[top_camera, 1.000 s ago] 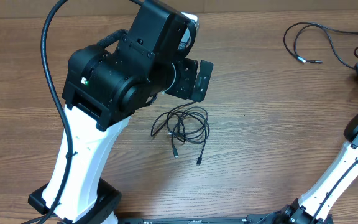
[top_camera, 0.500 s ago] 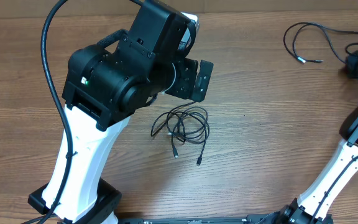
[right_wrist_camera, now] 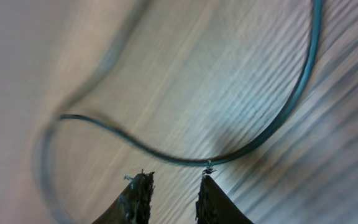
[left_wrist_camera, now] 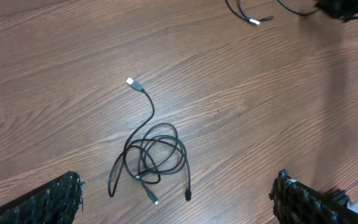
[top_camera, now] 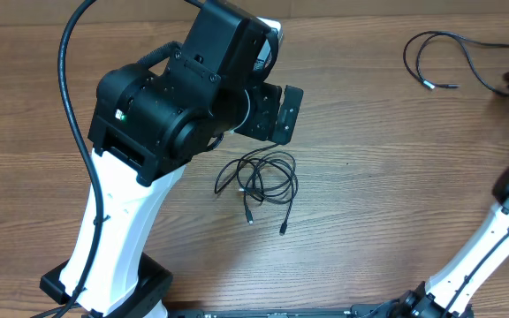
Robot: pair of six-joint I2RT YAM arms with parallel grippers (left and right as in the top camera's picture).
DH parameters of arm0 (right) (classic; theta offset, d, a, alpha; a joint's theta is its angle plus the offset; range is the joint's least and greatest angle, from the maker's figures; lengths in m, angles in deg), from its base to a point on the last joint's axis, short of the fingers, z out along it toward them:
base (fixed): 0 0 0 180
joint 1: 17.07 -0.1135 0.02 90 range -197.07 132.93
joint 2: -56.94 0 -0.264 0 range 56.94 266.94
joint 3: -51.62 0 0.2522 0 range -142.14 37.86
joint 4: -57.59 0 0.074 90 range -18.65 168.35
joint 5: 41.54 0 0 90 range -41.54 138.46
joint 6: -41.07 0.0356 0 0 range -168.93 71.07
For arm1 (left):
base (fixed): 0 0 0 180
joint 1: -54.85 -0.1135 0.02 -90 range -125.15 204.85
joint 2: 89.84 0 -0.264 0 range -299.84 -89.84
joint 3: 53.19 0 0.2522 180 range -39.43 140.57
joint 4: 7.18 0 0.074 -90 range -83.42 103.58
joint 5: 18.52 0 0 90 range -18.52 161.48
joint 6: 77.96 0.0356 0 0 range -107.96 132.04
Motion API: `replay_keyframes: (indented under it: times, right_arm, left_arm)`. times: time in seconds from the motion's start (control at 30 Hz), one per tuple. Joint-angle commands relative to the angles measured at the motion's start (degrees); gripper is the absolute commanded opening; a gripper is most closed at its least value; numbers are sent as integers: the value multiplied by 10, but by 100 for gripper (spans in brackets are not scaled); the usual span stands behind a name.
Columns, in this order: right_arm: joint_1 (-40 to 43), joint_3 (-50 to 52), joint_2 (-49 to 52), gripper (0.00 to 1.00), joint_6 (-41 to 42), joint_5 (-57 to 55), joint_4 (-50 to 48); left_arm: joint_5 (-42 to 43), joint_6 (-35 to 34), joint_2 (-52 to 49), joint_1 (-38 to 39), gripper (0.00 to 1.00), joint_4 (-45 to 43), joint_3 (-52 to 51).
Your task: Untangle cables
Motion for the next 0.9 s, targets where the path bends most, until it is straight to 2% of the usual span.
replay_keyframes:
  times: [0.0, 0.17, 0.37, 0.53, 0.63, 0.67, 0.7, 0.73, 0.87]
  right_arm:
    - [10, -28, -99, 28, 0, 60, 18]
    - [13, -28, -169, 29, 4, 60, 96]
    - [-7, -28, -259, 30, 3, 66, 236]
    - [-46, -28, -309, 40, -22, 71, 390]
    - [-98, -28, -316, 54, -112, 82, 494]
    - [-113, -27, -315, 55, -128, 82, 517]
    - [-134, -19, -315, 90, -142, 83, 518]
    - [-155, -8, -319, 100, -157, 83, 518]
    - [-259, 33, -320, 100, -160, 78, 517]
  left_arm:
    - [-1, 11, -6, 0, 100, 1, -3]
    - [-4, 24, -6, -2, 100, 1, -3]
    - [-2, -15, -5, -36, 99, 1, -3]
    - [6, -30, -4, -83, 99, 1, -3]
    - [13, -30, -4, -109, 99, 1, -3]
    - [12, -30, -4, -114, 100, 1, -3]
    - [9, -30, -4, -122, 100, 1, -3]
    - [9, -30, -4, -129, 99, 1, -3]
    - [10, -30, -4, -152, 100, 1, -16]
